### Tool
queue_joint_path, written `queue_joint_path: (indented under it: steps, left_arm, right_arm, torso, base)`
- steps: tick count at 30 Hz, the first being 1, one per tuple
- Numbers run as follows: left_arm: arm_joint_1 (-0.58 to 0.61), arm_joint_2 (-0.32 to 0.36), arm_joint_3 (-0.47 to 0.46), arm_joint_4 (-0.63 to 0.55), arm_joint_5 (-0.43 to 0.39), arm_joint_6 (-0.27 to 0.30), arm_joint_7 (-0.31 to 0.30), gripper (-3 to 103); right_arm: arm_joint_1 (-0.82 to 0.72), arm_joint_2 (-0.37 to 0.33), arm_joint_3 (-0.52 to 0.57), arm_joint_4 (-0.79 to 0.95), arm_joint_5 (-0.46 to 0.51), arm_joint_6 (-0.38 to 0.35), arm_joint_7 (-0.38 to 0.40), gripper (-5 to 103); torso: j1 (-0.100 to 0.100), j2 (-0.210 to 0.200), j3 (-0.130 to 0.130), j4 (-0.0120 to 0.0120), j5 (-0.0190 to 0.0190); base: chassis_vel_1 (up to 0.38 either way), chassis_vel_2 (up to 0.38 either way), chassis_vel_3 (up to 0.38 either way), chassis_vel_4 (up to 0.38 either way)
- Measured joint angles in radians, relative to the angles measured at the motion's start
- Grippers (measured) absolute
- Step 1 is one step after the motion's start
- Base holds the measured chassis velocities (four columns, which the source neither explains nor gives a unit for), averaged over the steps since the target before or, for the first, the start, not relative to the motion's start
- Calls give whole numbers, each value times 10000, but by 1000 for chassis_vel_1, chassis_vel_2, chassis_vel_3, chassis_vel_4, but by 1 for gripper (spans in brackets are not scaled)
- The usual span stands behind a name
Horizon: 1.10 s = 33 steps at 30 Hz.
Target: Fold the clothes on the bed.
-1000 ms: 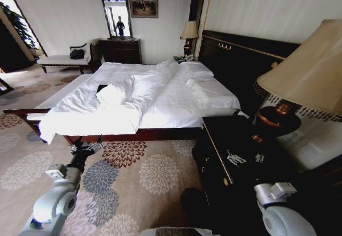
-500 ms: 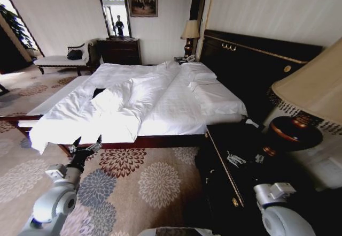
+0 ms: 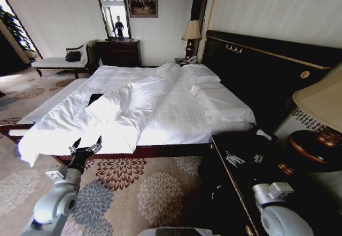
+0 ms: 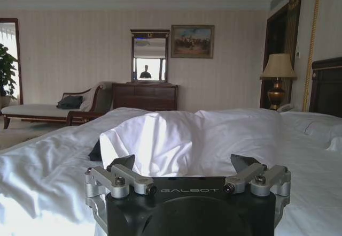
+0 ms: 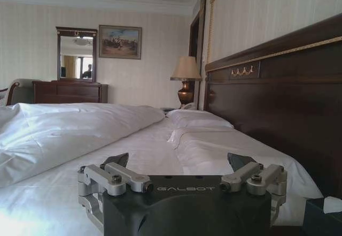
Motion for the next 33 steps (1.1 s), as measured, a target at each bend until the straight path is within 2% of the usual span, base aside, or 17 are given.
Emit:
queue_joint_path:
  steps: [33]
  left_arm:
    - [347,-180,190,-371,333,-109,156,100]
  right_arm:
    - [-45,151,-60,151,98,-139,325,100]
  torso:
    - [-1,2,-1,2,1]
  base:
    - [-160,166,163,-161]
